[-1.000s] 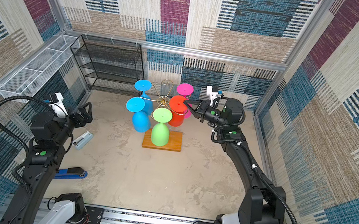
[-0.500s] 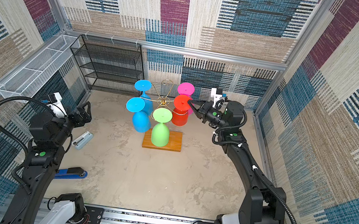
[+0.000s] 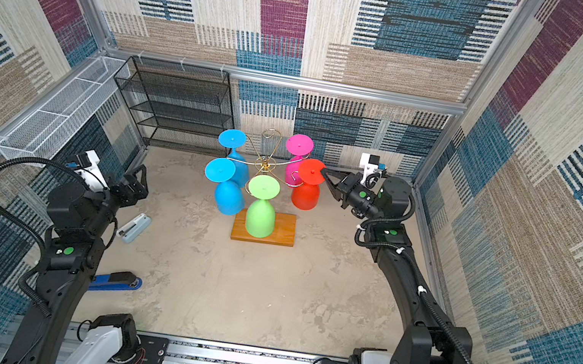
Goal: Take the wine glass off the wine glass rack
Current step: Pick up the wine glass from the wine glass rack.
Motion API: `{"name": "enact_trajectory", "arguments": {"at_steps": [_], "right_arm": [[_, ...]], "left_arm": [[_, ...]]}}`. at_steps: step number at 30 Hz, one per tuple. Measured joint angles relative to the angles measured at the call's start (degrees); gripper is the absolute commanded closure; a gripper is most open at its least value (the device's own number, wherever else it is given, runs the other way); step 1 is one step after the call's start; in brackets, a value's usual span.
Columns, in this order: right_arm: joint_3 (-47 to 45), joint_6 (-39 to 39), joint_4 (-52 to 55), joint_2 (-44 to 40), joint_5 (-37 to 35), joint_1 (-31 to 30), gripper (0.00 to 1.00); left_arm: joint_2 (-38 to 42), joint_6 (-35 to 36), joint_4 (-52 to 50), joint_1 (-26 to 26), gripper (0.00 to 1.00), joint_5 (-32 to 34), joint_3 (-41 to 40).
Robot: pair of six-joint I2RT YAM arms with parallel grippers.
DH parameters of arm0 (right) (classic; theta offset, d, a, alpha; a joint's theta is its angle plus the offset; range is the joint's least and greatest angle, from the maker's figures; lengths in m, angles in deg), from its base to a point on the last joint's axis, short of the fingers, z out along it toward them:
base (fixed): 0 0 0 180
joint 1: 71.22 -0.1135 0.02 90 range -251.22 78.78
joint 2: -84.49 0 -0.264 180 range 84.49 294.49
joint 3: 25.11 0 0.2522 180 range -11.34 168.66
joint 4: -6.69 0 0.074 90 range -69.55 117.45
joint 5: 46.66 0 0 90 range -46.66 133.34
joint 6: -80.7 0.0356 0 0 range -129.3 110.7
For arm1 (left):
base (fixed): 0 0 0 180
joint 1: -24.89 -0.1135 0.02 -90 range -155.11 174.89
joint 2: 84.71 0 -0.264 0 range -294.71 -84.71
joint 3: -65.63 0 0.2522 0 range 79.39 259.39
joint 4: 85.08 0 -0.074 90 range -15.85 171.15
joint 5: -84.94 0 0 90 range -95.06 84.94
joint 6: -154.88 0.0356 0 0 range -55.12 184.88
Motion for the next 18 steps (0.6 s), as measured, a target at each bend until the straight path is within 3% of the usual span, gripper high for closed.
{"name": "enact_trajectory", "arguments": {"at_steps": [4,9,18], "right_arm": [[-1.7,-1.62,2.32,-3.78,-0.9,2.23,1.0],[1.46,-8.44,10.54,-7.8,-5.01,5.44,1.0],[14.82,-24.96,19.32,-8.0,-10.38,5.7,1.0]], "left_arm": [[0.28,-0.37,0.24,-0.09,0.06,-0.2,0.31],[-1.62,-4.5,0.48,-0.09,0.13,-6.23,5.18],[-11.34,-16.35,4.17,1.66,0.25,-26.62,19.3]]}}
